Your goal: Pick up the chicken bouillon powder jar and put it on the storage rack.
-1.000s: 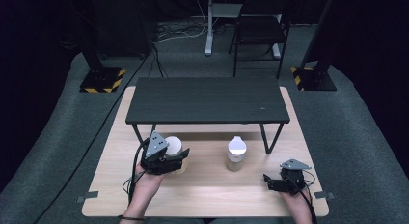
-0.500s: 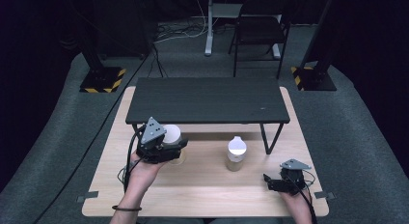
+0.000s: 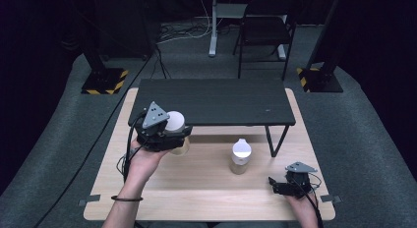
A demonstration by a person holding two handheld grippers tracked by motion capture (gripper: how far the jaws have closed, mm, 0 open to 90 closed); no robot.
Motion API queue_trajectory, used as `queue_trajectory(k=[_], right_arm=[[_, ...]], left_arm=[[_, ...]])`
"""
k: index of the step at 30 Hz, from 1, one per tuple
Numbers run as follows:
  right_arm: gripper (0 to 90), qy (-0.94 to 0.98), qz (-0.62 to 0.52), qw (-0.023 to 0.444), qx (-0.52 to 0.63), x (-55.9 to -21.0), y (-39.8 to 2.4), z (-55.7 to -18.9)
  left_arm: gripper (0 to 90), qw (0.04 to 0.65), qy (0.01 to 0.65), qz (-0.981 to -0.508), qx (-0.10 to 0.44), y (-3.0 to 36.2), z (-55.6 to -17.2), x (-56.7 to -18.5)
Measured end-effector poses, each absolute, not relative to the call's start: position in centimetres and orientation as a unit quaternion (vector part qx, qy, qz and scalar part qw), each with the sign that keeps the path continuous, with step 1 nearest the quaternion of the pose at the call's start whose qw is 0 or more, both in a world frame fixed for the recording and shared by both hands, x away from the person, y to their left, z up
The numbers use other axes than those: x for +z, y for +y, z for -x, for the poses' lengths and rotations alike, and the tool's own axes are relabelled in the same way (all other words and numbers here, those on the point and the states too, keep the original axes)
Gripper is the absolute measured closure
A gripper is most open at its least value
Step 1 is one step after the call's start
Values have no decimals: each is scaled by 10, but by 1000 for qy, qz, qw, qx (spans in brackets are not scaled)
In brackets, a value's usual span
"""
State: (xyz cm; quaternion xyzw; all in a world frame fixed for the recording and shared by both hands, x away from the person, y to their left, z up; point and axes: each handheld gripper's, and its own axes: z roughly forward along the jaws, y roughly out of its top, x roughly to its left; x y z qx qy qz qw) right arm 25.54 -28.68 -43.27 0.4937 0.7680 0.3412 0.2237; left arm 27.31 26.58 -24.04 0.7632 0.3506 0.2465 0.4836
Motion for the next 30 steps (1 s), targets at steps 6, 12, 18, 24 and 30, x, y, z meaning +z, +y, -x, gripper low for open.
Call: queue_trajectory(k=[6, 12, 18, 24, 30], right_arm=[[110, 768, -494, 224, 341, -433, -287, -255], [110, 768, -494, 224, 341, -433, -287, -255], [110, 768, -494, 224, 342, -433, -287, -255], [110, 768, -494, 224, 342, -433, -287, -255], [110, 768, -493, 224, 342, -433, -287, -256]], left_arm=[[343, 477, 347, -766, 254, 264, -278, -222], [342, 473, 351, -766, 258, 262, -287, -205], [343, 468, 357, -765, 262, 260, -297, -194], [343, 463, 369, -762, 263, 257, -309, -187], [343, 461, 387, -751, 270, 254, -323, -186]])
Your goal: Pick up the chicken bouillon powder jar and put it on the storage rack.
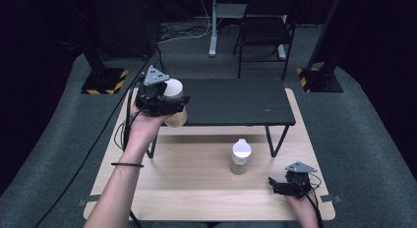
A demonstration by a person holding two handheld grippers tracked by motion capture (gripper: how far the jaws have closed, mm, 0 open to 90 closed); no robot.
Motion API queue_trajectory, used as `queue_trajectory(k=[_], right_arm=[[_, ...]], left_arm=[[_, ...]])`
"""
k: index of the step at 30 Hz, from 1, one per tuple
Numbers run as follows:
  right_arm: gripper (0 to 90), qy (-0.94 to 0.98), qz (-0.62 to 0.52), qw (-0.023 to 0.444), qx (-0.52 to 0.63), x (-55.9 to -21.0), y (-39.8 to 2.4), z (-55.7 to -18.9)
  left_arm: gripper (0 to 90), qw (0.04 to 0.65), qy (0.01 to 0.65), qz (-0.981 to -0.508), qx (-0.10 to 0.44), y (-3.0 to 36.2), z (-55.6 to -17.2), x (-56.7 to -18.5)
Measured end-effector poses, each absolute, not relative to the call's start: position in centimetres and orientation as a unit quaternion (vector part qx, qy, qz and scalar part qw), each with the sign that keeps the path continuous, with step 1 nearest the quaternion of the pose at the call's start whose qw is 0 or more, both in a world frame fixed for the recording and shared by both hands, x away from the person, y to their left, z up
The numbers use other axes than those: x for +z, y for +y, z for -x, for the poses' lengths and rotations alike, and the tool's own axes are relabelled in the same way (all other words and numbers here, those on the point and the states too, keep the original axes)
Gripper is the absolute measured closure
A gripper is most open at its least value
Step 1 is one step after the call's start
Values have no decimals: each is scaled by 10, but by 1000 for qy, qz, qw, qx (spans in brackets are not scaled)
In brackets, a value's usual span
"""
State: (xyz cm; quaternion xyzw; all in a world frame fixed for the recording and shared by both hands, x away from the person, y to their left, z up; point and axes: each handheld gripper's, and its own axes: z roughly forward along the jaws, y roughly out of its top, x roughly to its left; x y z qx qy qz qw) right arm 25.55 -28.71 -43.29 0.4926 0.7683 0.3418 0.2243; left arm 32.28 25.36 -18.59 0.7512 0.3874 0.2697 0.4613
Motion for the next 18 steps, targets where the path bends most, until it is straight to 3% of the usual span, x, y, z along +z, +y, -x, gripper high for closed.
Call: queue_trajectory(k=[18], right_arm=[[109, 769, -492, 224, 342, -433, -287, -256]], left_arm=[[342, 442, 432, -739, 270, 233, -360, -185]])
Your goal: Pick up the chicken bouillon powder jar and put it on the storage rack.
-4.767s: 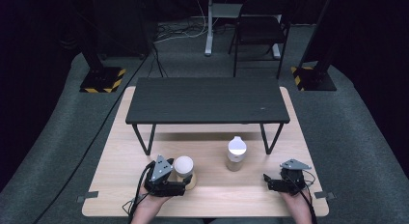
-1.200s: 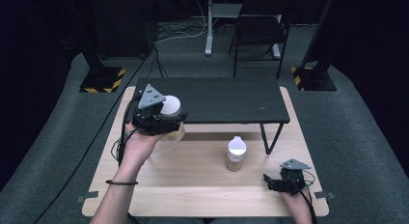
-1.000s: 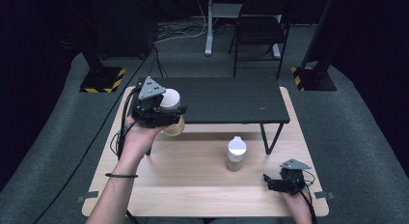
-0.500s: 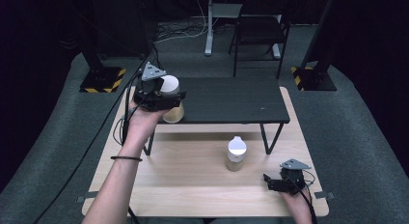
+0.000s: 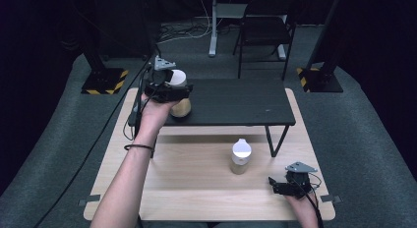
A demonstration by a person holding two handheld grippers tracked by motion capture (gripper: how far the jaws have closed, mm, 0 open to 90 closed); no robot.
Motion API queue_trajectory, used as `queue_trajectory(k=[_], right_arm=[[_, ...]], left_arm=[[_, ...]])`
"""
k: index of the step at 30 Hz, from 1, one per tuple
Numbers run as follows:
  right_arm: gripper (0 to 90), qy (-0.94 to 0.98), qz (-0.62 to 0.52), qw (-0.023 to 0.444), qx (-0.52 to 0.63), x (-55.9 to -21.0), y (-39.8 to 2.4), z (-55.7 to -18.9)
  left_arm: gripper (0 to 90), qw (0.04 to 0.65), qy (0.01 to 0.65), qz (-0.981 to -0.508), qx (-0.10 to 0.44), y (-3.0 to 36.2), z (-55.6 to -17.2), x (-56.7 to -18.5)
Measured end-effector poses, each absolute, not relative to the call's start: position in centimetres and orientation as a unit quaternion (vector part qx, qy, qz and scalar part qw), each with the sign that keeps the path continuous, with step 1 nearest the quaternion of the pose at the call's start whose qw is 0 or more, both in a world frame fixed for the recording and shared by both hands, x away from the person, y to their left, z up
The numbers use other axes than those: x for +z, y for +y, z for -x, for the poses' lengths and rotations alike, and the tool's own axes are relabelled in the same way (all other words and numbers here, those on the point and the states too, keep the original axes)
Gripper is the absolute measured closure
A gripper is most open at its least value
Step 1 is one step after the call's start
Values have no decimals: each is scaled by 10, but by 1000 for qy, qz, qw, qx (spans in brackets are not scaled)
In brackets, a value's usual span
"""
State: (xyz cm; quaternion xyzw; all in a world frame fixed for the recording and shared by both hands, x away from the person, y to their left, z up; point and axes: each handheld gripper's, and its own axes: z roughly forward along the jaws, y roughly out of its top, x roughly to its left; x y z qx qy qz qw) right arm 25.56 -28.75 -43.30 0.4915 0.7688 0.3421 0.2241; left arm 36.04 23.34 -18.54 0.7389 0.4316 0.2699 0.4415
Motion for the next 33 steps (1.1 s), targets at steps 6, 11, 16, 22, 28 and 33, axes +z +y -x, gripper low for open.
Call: queue_trajectory(k=[6, 11, 16, 22, 28, 33], right_arm=[[108, 769, -491, 224, 342, -433, -288, -256], [107, 769, -491, 224, 342, -433, -287, -256], [107, 769, -491, 224, 342, -433, -288, -256], [107, 769, -491, 224, 342, -433, -287, -256], [107, 769, -492, 224, 342, -433, -287, -256], [107, 769, -492, 224, 342, -433, -287, -256]], left_arm=[[342, 443, 439, -735, 265, 235, -365, -187], [341, 441, 439, -736, 267, 233, -366, -187], [340, 441, 440, -736, 264, 234, -366, -186], [333, 439, 441, -737, 264, 234, -366, -186], [255, 440, 444, -733, 268, 237, -362, -186], [185, 442, 446, -731, 267, 242, -358, -188]])
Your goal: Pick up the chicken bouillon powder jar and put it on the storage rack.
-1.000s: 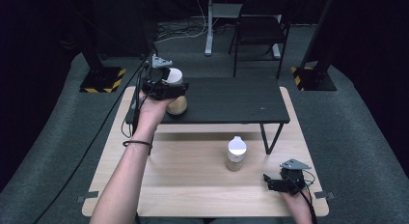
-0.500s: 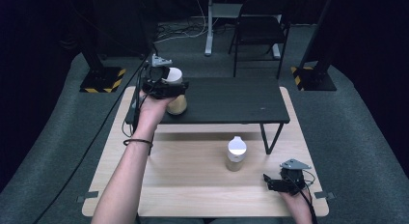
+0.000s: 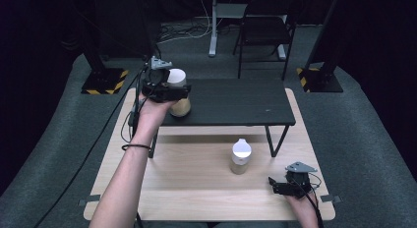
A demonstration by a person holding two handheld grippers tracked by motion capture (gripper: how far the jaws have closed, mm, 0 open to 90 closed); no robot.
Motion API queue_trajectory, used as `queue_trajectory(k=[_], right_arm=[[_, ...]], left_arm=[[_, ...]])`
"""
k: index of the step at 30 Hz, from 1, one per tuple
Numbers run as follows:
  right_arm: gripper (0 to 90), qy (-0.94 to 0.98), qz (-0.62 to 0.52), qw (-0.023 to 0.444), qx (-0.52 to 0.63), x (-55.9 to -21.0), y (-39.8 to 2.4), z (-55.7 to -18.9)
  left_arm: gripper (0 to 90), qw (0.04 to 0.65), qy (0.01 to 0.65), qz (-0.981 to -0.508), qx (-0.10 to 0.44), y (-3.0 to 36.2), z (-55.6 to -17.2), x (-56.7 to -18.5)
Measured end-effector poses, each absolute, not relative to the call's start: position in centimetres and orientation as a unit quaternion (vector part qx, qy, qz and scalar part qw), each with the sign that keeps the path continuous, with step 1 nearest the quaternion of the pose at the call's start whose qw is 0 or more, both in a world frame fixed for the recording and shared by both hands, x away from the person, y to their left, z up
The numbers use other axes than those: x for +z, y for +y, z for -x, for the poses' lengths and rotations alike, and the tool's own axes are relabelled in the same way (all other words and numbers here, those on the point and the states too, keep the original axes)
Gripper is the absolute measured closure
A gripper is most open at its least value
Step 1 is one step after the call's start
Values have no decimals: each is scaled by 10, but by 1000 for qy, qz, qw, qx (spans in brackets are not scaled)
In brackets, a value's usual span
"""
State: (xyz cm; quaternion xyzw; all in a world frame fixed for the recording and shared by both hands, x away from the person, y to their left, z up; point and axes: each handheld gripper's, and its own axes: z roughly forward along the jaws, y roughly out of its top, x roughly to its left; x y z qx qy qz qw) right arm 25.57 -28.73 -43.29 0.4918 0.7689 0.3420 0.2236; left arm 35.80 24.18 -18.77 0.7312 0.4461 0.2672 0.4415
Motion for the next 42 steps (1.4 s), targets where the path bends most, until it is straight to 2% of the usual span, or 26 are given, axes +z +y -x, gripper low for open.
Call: queue_trajectory(k=[6, 12, 26, 42], right_arm=[[106, 769, -492, 224, 342, -433, -287, -256], [106, 768, -493, 223, 342, -433, -287, -256], [106, 769, -493, 223, 341, -433, -287, -256], [106, 768, -494, 223, 341, -433, -287, -256]], left_arm=[[109, 442, 445, -730, 272, 247, -349, -190], [70, 448, 442, -726, 277, 254, -337, -196], [63, 469, 419, -723, 286, 271, -302, -212], [65, 469, 427, -715, 294, 308, -261, -252]])
